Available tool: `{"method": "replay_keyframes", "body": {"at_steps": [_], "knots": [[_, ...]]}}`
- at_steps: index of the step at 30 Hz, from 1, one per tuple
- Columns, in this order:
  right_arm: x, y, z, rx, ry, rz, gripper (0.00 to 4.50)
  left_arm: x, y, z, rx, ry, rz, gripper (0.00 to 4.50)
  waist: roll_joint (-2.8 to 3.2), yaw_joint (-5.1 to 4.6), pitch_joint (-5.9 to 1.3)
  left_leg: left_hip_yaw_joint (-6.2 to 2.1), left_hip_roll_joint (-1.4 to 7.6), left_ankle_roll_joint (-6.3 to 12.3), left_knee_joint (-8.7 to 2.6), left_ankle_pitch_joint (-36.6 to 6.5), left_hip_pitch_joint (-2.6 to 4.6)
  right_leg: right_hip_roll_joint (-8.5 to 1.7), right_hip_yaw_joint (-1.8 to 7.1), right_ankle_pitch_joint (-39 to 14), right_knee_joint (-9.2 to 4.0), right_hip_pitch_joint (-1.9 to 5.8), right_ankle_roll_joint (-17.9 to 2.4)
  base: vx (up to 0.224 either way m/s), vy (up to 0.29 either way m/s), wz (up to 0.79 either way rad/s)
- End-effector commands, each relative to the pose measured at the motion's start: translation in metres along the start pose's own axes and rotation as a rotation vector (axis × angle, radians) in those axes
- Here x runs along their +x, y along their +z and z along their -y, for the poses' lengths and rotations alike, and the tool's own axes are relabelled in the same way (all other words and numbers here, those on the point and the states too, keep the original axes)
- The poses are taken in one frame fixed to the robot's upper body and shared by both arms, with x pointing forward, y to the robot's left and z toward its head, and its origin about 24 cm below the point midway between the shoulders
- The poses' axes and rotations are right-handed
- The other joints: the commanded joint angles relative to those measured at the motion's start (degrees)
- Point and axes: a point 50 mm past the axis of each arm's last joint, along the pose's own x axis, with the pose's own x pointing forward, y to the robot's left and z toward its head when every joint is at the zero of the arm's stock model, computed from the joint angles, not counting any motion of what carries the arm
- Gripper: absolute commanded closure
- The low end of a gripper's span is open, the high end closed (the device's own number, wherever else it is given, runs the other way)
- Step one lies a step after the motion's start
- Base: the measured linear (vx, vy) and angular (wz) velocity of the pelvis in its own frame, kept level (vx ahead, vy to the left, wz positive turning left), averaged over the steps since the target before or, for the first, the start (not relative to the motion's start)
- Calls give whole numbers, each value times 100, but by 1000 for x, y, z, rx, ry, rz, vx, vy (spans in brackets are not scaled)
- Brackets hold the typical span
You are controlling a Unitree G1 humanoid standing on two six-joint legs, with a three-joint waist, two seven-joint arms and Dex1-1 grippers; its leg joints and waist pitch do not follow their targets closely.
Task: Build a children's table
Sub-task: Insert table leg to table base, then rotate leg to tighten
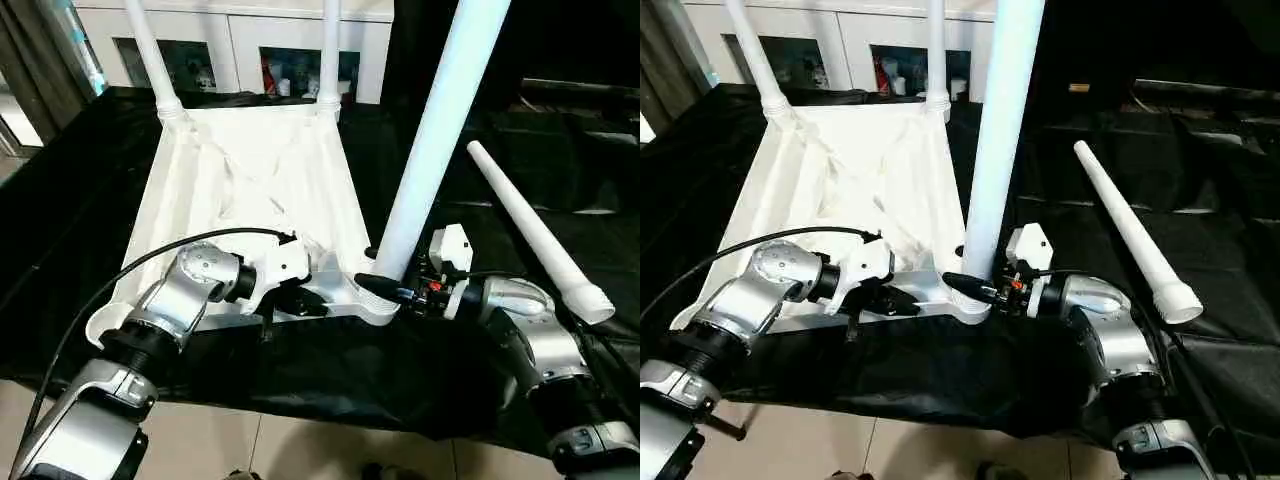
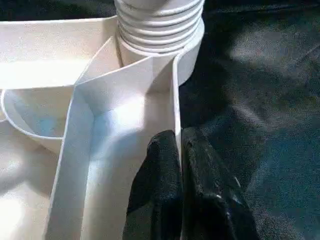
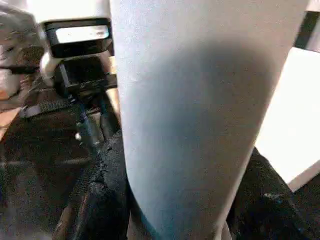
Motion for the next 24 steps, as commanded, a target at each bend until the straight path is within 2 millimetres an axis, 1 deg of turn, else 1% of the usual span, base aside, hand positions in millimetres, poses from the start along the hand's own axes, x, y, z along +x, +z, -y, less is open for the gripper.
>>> {"method": "replay_keyframes", "body": {"at_steps": [1,2,4,5,6,7,8,9,10,11,12,13,14,15,16,17,18,19,20,21,22,23,24], "knots": [[-17,-55,-1,192,-238,-199,258,1,19,-13,0,83,36,450,40,-17,-174,-68,220,151,-443,-2450,84,-325,265,-3064,-484,129,-997,0,0,0],[-17,-57,-1,196,-257,-204,258,1,20,-14,-5,95,36,450,39,-25,-167,-75,218,116,-444,-2512,99,-328,260,-3228,-502,118,-933,0,0,0],[-15,-59,0,186,-312,-222,258,3,22,-17,-22,127,36,450,20,-51,-145,-128,201,91,-457,-2618,61,-345,211,-3737,-554,143,-653,0,0,0],[-15,-60,0,187,-314,-222,258,3,23,-18,-23,130,36,450,25,-57,-146,-130,197,93,-457,-2631,67,-342,206,-3795,-569,131,-605,0,0,0],[-6,-62,-1,197,-385,-223,258,7,27,-25,-70,198,30,450,35,-86,-127,-133,191,69,-461,-2684,60,-339,198,-3885,-592,109,-540,0,0,0],[-1,-63,-1,203,-417,-227,258,8,29,-28,-95,231,24,450,30,-109,-119,-160,187,28,-460,-2821,83,-344,156,-4024,-625,105,-473,0,0,0],[5,-63,-2,214,-450,-230,258,11,30,-32,-120,278,13,450,41,-127,-94,-168,181,16,-462,-2877,80,-342,143,-4068,-635,93,-443,0,0,0],[16,-64,-1,225,-509,-239,258,16,31,-37,-148,341,-17,450,29,-203,-83,-200,154,-3,-453,-3038,73,-329,74,-4232,-671,99,-325,0,0,0],[22,-64,-1,230,-540,-243,258,19,31,-40,-160,374,-34,450,50,-229,-76,-205,146,0,-448,-3094,88,-336,50,-4303,-695,85,-290,0,0,0],[34,-64,1,254,-610,-252,258,27,33,-43,-176,427,-61,450,71,-274,-52,-240,146,-16,-449,-3226,101,-336,-14,-4340,-734,90,-237,0,0,0],[40,-63,1,274,-650,-251,258,33,36,-44,-207,451,-53,450,73,-304,-36,-254,151,-33,-454,-3348,101,-325,-69,-4333,-752,105,-206,0,0,0],[40,-63,1,274,-650,-251,258,33,36,-44,-207,451,-53,450,105,-310,-25,-282,156,-47,-468,-3491,108,-319,-131,-4284,-770,131,-174,-43,50,-12],[46,-63,1,301,-676,-246,258,38,37,-44,-224,470,-53,450,114,-357,6,-316,207,-45,-528,-3844,118,-298,-213,-4008,-789,186,-135,-43,50,-12],[55,-62,-1,332,-722,-251,258,45,39,-45,-247,513,-61,450,180,-378,50,-327,240,-38,-602,-4230,168,-271,-273,-3738,-787,195,-176,0,0,0],[58,-63,-1,353,-741,-251,258,48,39,-45,-251,528,-68,450,237,-372,99,-351,337,-95,-753,-4757,107,-211,-285,-3279,-560,292,-250,-60,5,5],[60,-63,-1,382,-770,-250,258,50,39,-45,-248,543,-77,450,235,-328,117,-338,427,-117,-903,-5003,-9,-163,-220,-2827,-250,413,-315,-60,5,5],[61,-64,-2,403,-787,-251,258,51,40,-45,-243,546,-84,450,177,187,120,-42,632,18,-1332,-5055,-209,-96,260,-1540,796,522,-314,-57,-49,22],[62,-64,-2,410,-793,-252,258,52,40,-45,-240,547,-87,450,177,187,120,-42,632,18,-1332,-5055,-209,-96,260,-1540,796,522,-314,83,-135,26],[64,-64,-2,419,-799,-251,258,53,41,-44,-246,539,-86,450,-297,92,59,69,-6,-96,-235,-3361,542,-334,465,-4876,-471,-314,132,83,-135,26],[67,-63,-4,416,-795,-255,258,54,41,-43,-250,524,-87,450,-227,111,98,-133,-119,230,375,-1315,330,-903,640,-6654,-881,-157,-137,140,-92,-28],[67,-63,-4,416,-795,-256,258,54,41,-43,-250,522,-87,450,-251,132,48,-299,-79,269,242,-786,-177,-957,702,-6253,-602,363,-139,114,24,-53],[69,-63,-4,413,-796,-262,258,55,41,-43,-253,520,-90,450,-83,231,-58,-386,57,57,-269,-73,-377,-548,450,-3719,-241,549,-370,114,24,-53],[71,-63,-5,408,-797,-267,258,55,41,-43,-252,519,-94,450,23,170,-154,-385,157,92,-293,-73,-28,-277,368,-1427,-56,260,-808,52,12,-11]]}}
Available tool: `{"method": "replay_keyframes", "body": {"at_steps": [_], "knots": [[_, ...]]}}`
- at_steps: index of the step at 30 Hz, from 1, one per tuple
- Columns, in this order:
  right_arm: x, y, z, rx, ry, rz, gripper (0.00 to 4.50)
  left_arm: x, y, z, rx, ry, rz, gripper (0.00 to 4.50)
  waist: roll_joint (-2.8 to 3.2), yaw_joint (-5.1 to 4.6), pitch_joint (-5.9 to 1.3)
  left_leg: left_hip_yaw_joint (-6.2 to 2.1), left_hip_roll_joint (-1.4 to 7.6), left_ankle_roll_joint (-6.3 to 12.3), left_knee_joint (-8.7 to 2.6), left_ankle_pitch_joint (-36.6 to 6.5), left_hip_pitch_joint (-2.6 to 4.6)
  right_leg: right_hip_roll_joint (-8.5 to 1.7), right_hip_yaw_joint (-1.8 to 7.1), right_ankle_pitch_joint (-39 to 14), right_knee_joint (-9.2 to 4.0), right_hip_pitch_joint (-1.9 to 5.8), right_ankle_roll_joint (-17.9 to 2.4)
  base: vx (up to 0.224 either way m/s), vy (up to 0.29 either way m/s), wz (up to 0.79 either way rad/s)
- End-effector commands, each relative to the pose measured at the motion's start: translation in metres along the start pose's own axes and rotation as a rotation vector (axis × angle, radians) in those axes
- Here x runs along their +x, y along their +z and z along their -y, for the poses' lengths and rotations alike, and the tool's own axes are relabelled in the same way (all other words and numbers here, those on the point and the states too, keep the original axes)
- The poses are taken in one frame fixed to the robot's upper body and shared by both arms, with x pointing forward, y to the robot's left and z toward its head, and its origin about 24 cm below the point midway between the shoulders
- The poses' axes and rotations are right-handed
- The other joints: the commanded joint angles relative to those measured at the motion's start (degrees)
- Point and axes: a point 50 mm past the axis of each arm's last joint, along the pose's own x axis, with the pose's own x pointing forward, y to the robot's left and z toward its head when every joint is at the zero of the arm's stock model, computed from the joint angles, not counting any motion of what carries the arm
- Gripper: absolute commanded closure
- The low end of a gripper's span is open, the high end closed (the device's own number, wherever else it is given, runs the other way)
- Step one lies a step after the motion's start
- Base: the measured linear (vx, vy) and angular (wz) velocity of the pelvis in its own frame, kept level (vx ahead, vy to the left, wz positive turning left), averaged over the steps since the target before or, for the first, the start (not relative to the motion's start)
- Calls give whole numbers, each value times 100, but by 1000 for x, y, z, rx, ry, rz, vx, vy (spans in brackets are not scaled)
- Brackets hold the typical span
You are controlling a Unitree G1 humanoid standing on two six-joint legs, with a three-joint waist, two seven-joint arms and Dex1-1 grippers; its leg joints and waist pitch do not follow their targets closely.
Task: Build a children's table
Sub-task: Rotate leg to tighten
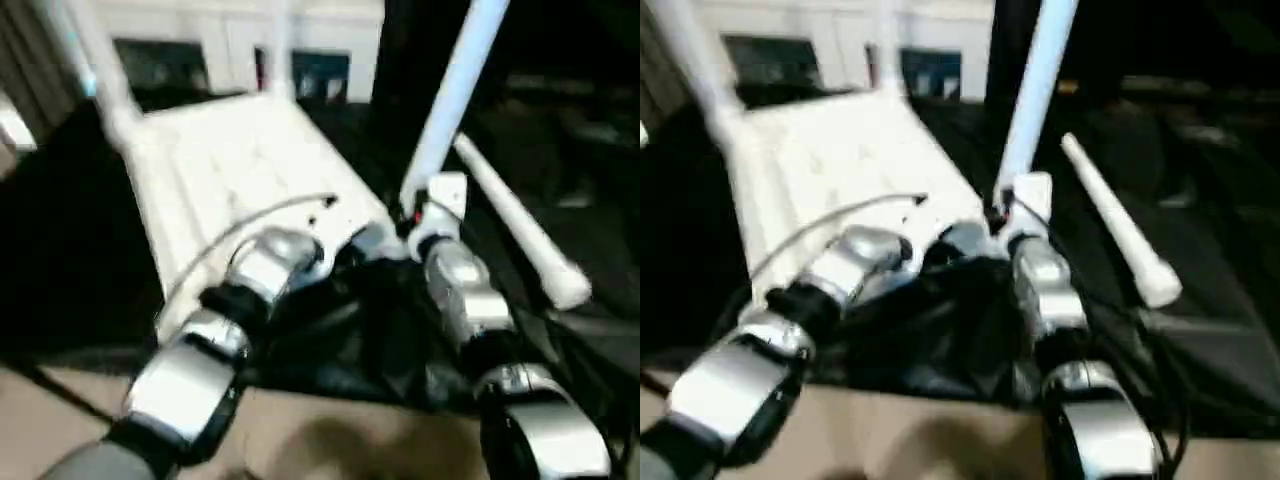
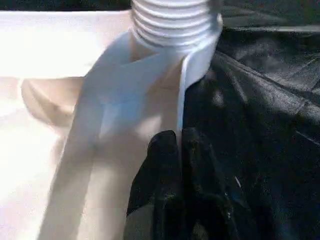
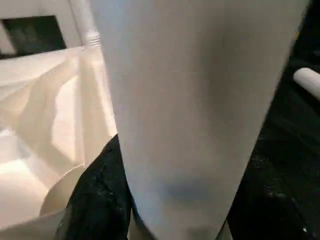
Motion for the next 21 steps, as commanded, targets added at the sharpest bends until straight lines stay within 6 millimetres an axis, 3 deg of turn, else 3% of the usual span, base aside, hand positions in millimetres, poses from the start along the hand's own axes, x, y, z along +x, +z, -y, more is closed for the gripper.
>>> {"method": "replay_keyframes", "body": {"at_steps": [1,2,3,4,6,7,11,15,17,18,21], "knots": [[-23,-81,-26,72,49,-355,258,0,-2,-7,-17,82,-22,450,12,-29,-176,28,224,315,-467,-956,-69,-265,336,-965,-574,182,-1178,0,0,0],[-23,-81,-27,70,50,-357,258,0,-2,-7,-18,79,-23,450,12,-29,-176,28,224,315,-467,-956,-69,-265,336,-965,-574,182,-1178,0,0,0],[-22,-81,-27,68,47,-360,258,0,-2,-7,-19,79,-24,450,3,-111,-152,63,240,215,-508,-1950,-44,-322,342,-1957,-700,161,-1288,0,0,0],[-21,-80,-28,68,45,-365,258,1,-2,-7,-18,76,-25,450,-3,-116,-151,58,239,173,-543,-2077,-55,-328,339,-2227,-751,161,-1167,0,0,0],[-20,-80,-29,55,53,-372,258,1,-2,-7,-17,75,-25,450,-19,-137,-160,63,254,206,-573,-2041,-47,-343,340,-2264,-791,155,-1096,0,0,0],[-20,-80,-29,51,58,-374,258,1,-2,-6,-16,75,-25,450,-35,-138,-146,74,256,248,-584,-1945,-84,-356,347,-2269,-804,163,-1075,0,0,0],[-20,-81,-33,34,104,-399,258,1,-2,-5,-3,53,-28,450,-20,-143,-137,81,280,242,-606,-2023,-81,-367,343,-2477,-830,135,-1007,0,0,0],[-19,-78,-39,-18,251,-426,258,-2,-2,0,66,-53,-2,450,-7,-182,-149,75,302,212,-636,-2026,-115,-370,331,-2211,-819,160,-1021,0,0,0],[-19,-75,-38,-41,329,-432,258,-5,-4,0,95,-99,3,450,-23,-198,-157,77,311,284,-635,-1963,-140,-368,336,-1919,-790,193,-1149,0,0,0],[-21,-72,-36,-78,429,-444,258,-10,-8,1,131,-160,14,450,-27,-225,-178,97,320,397,-614,-1744,-161,-375,341,-1520,-758,229,-1305,0,0,0],[-27,-67,-26,-140,580,-471,258,-22,-14,0,169,-248,34,450,-20,-238,-208,134,334,562,-570,-1404,-159,-382,337,-1058,-719,251,-1491,18,-7,0]]}}
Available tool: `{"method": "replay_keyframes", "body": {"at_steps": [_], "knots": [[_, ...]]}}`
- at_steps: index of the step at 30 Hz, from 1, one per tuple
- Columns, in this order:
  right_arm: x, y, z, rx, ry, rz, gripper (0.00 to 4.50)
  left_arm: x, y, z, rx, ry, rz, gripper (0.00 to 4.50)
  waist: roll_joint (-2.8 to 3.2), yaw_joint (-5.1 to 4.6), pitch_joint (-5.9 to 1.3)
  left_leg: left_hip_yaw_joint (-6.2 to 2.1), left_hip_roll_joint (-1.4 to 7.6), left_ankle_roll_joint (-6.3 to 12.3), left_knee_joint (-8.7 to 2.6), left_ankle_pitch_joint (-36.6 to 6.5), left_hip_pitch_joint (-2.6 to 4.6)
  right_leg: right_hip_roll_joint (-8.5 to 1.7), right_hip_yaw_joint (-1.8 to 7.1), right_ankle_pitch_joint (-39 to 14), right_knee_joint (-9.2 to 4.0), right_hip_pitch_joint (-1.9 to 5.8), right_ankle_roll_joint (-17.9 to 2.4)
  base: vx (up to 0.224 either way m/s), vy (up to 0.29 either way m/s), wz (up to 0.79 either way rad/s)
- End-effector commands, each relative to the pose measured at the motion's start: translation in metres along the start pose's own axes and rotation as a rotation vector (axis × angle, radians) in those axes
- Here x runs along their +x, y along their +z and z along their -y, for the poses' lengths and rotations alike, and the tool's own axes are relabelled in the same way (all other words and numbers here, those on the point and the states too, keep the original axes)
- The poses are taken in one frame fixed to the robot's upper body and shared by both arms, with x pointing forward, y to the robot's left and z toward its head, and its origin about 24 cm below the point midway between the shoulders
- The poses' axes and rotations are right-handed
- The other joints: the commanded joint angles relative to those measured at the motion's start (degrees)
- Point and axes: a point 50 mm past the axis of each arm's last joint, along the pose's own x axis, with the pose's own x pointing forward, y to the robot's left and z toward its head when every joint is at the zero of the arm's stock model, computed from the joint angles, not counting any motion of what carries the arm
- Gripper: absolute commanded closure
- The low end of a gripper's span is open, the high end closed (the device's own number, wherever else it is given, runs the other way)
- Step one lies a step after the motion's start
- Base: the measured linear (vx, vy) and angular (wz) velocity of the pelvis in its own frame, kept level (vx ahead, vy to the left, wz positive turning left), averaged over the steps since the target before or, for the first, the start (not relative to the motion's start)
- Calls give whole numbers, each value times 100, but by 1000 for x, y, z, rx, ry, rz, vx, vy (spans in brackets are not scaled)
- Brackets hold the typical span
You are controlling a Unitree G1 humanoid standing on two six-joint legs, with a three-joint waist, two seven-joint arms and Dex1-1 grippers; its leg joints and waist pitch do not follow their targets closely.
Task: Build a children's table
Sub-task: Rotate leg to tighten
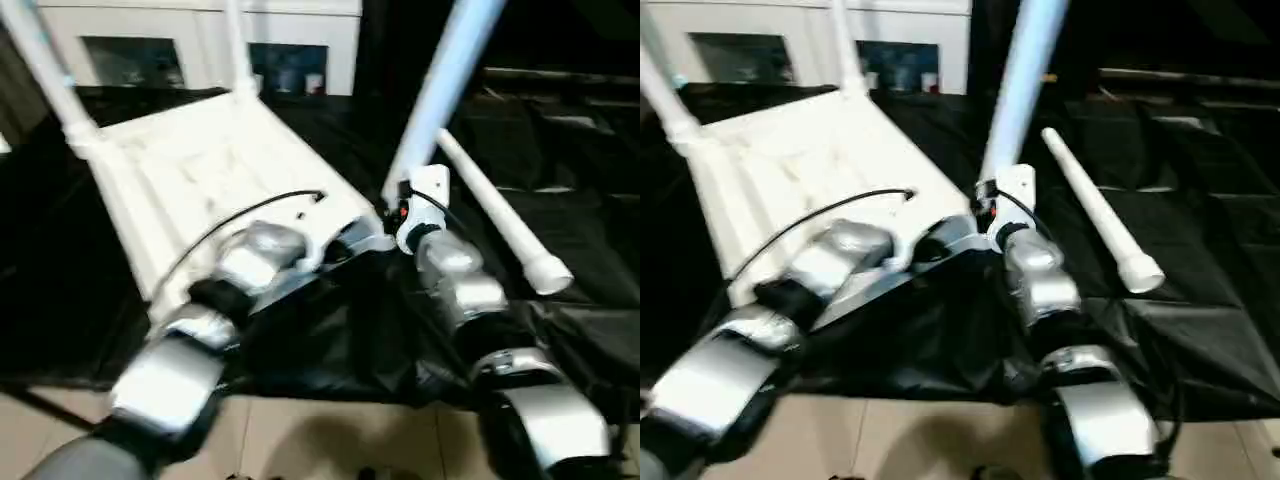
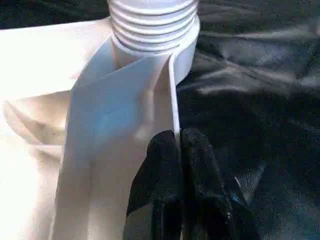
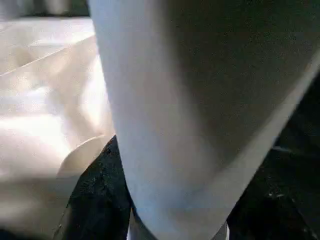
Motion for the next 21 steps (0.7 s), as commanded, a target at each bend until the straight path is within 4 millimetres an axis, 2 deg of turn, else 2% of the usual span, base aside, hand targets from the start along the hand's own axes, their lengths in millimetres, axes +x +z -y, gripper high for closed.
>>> {"method": "replay_keyframes", "body": {"at_steps": [1,2,3,4,5,6,7,8,9,11,14,15,16,17,21], "knots": [[-11,-74,-40,84,272,-347,258,2,4,13,79,-133,15,450,69,57,-187,-2,256,649,-396,-1228,-103,-434,339,-986,-416,233,-1547,59,-32,1],[-14,-73,-38,74,307,-353,258,-1,3,13,96,-156,26,450,71,60,-182,4,265,679,-392,-1163,-101,-425,341,-862,-407,236,-1603,59,-32,1],[-20,-73,-34,58,363,-361,258,-8,1,15,122,-208,49,450,85,66,-209,24,270,732,-367,-863,-106,-415,332,-361,-340,272,-1724,58,-32,0],[-20,-73,-34,58,363,-361,258,-8,1,15,122,-208,49,450,85,66,-209,24,270,732,-367,-863,-106,-415,332,-361,-340,272,-1724,0,0,0],[-24,-72,-31,49,404,-364,258,-13,-2,15,137,-237,52,450,5,45,-223,51,271,790,-345,-715,-101,-399,325,-82,-317,283,-1773,52,-22,-1],[-29,-72,-28,37,457,-366,258,-19,-4,17,149,-278,68,450,54,65,-227,64,267,834,-332,-562,-87,-404,324,96,-285,288,-1808,0,0,0],[-36,-71,-26,20,527,-368,258,-26,-7,17,164,-313,75,450,29,69,-228,68,278,895,-325,-456,-88,-403,314,204,-272,303,-1833,60,-10,-1],[-41,-71,-25,8,575,-370,258,-30,-9,18,174,-336,78,450,43,90,-229,69,285,925,-320,-390,-94,-394,306,272,-256,315,-1828,0,0,0],[-47,-72,-24,2,619,-377,258,-35,-13,18,183,-352,69,450,36,105,-235,92,297,1016,-297,-244,-82,-381,308,500,-234,304,-1813,0,0,0],[-55,-72,-22,-5,675,-392,258,-43,-16,18,192,-384,61,450,55,144,-241,98,316,1094,-287,-124,-48,-376,297,629,-204,281,-1814,0,0,0],[-62,-74,-19,-21,719,-416,258,-50,-18,19,188,-426,59,450,52,192,-210,134,343,952,-328,-416,-8,-381,300,105,-246,246,-1778,0,0,0],[-65,-76,-16,-39,728,-427,258,-53,-20,19,193,-442,59,450,66,209,-205,146,345,822,-341,-553,8,-383,308,-126,-262,233,-1750,0,0,0],[-66,-76,-16,-49,729,-431,258,-55,-21,19,197,-442,53,450,59,206,-206,148,350,763,-351,-596,10,-380,310,-189,-264,236,-1737,0,0,0],[-66,-76,-15,-53,730,-433,258,-55,-21,19,198,-442,49,450,52,205,-198,157,343,618,-364,-714,22,-373,322,-314,-276,226,-1704,0,0,0],[-64,-74,-17,-50,718,-410,258,-55,-21,18,202,-425,45,450,49,204,-210,165,318,524,-356,-661,19,-372,338,-171,-265,243,-1682,0,0,0]]}}
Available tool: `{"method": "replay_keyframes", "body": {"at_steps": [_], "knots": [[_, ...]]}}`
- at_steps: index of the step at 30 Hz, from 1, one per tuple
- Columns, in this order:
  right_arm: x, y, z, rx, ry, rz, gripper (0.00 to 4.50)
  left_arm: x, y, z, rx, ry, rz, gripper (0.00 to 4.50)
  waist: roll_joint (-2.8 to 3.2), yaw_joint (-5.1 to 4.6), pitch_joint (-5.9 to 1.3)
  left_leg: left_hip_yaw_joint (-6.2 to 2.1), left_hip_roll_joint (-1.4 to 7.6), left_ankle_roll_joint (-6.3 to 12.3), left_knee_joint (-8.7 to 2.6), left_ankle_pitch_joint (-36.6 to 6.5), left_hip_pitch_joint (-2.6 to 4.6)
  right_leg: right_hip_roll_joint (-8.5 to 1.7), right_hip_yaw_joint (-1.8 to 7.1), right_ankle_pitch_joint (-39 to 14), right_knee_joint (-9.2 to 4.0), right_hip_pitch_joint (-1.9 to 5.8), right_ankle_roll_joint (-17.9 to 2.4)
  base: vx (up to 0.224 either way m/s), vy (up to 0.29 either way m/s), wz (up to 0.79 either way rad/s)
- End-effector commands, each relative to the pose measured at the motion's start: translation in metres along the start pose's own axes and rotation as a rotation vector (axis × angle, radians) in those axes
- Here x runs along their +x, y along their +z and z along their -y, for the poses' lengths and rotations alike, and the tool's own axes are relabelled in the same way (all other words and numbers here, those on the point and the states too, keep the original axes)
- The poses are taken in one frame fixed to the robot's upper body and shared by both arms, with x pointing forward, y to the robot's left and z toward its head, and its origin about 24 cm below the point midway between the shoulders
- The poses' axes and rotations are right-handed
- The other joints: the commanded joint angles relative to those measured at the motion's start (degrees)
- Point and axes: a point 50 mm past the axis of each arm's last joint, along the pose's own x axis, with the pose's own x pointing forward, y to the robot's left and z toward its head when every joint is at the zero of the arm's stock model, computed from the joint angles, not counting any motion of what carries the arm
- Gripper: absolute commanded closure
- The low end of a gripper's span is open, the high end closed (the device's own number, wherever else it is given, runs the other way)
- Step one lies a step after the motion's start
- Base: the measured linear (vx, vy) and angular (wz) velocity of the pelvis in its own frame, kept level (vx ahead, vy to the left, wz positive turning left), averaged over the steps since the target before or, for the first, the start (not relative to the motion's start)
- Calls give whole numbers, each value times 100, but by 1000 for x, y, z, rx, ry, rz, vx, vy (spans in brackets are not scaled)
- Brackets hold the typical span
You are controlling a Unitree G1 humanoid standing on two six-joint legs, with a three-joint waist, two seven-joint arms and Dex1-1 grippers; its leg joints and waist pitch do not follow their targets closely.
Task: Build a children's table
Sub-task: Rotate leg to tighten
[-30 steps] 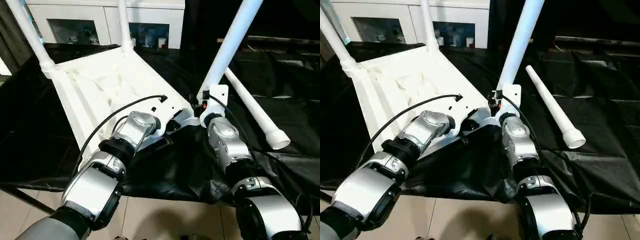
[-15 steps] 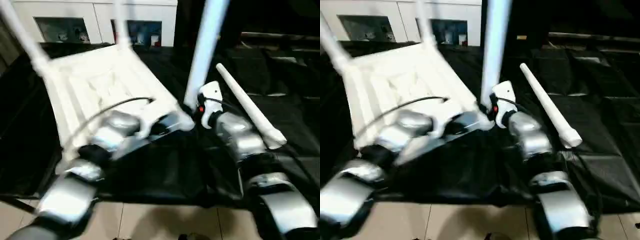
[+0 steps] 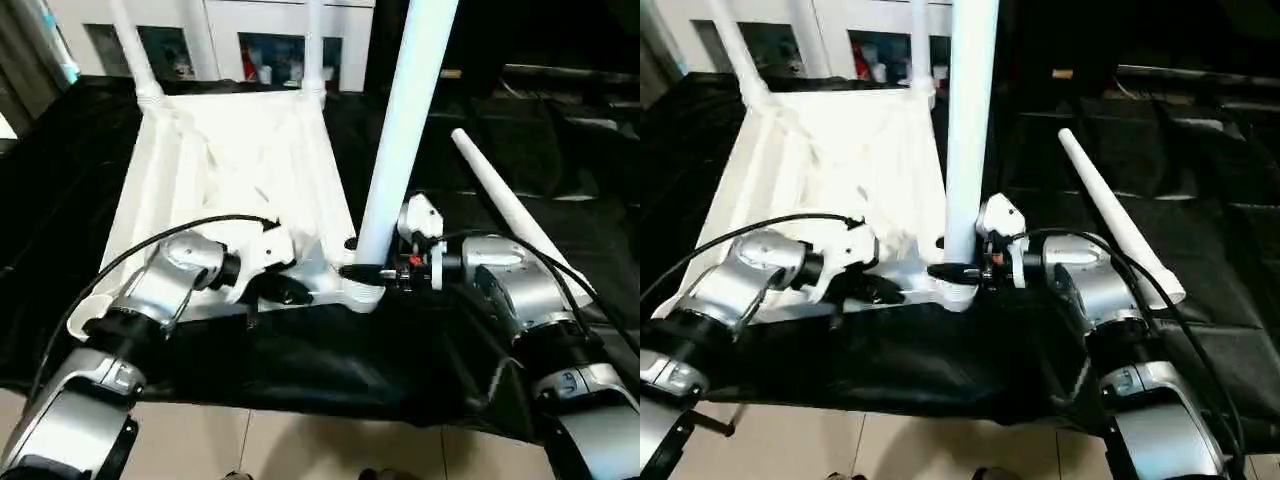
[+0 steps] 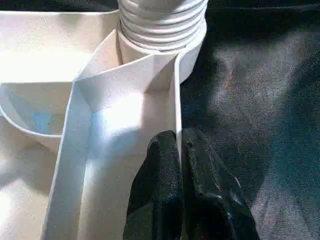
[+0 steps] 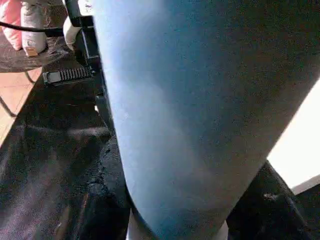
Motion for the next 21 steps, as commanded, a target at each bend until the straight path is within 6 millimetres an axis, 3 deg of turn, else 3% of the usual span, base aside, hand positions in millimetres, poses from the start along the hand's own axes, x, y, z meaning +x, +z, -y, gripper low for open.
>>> {"method": "replay_keyframes", "body": {"at_steps": [1,5,6,8,9,10,11,12,13,14,15,16,18,19,20,21], "knots": [[-2,-73,-28,224,40,-265,258,7,14,8,73,-117,38,450,52,20,-207,2,208,479,-334,-590,-6,-400,340,-12,-263,254,-1618,0,0,0],[2,-74,-27,231,-16,-246,258,12,15,3,60,-43,42,450,49,29,-200,5,209,508,-331,-554,-9,-404,340,-10,-267,253,-1611,0,0,0],[4,-75,-26,239,-71,-240,258,16,17,-1,54,6,49,450,39,25,-184,6,210,469,-346,-698,-3,-405,341,-220,-291,243,-1576,0,0,0],[8,-78,-22,257,-170,-235,258,20,18,-6,30,76,48,450,27,12,-121,-4,197,298,-397,-1174,15,-419,356,-1054,-391,207,-1420,0,0,0],[14,-86,-15,327,-381,-221,258,31,19,-17,-46,205,18,450,24,-2,-90,-7,189,146,-419,-1558,64,-424,375,-1857,-464,151,-1237,-52,2,1],[15,-86,-15,332,-392,-220,258,31,19,-17,-50,212,16,450,31,-4,-71,-32,184,-28,-427,-1866,142,-439,381,-2553,-535,89,-1065,-62,5,3],[17,-88,-15,353,-434,-219,258,35,20,-19,-72,242,7,450,23,-7,-71,-53,185,-87,-429,-1947,147,-444,384,-2732,-544,87,-985,-62,5,3],[23,-90,-14,383,-503,-212,258,43,23,-22,-114,283,12,450,-2,-30,-69,-86,174,-84,-453,-2005,101,-441,382,-2904,-558,111,-850,-74,17,-4],[30,-91,-13,411,-563,-212,258,51,27,-23,-156,308,18,450,-10,-65,-42,-108,162,-97,-473,-2118,73,-423,375,-3169,-573,83,-709,-90,28,-9],[30,-91,-13,411,-563,-212,258,51,27,-23,-156,308,18,450,-16,-78,-35,-107,138,-85,-465,-2213,87,-415,375,-3377,-609,59,-633,-90,28,-9],[46,-90,-12,481,-679,-203,258,69,34,-24,-206,356,15,450,37,-75,-40,-128,124,-77,-453,-2339,131,-437,391,-3653,-654,18,-526,-74,29,-7],[51,-88,-12,505,-705,-198,258,75,36,-23,-215,367,5,450,-6,-105,-32,-162,105,-101,-453,-2483,132,-427,373,-3809,-679,4,-438,-56,34,-6],[60,-85,-10,549,-772,-197,258,85,42,-23,-219,395,-9,450,33,-146,-25,-195,89,-67,-471,-2781,150,-410,351,-3817,-730,-8,-367,-56,39,-7],[64,-84,-10,572,-793,-193,258,88,45,-23,-217,405,-12,450,94,-159,-18,-224,83,-57,-486,-3021,178,-395,305,-3777,-739,-7,-341,0,0,0],[67,-83,-10,587,-811,-193,258,90,48,-23,-217,407,-12,450,62,-176,-12,-223,79,-44,-487,-3081,179,-391,298,-3765,-759,-17,-318,0,0,0],[69,-82,-10,593,-820,-194,258,92,50,-23,-218,405,-11,450,74,-176,-9,-233,70,-22,-489,-3187,209,-390,283,-3778,-784,-40,-297,0,0,0]]}}
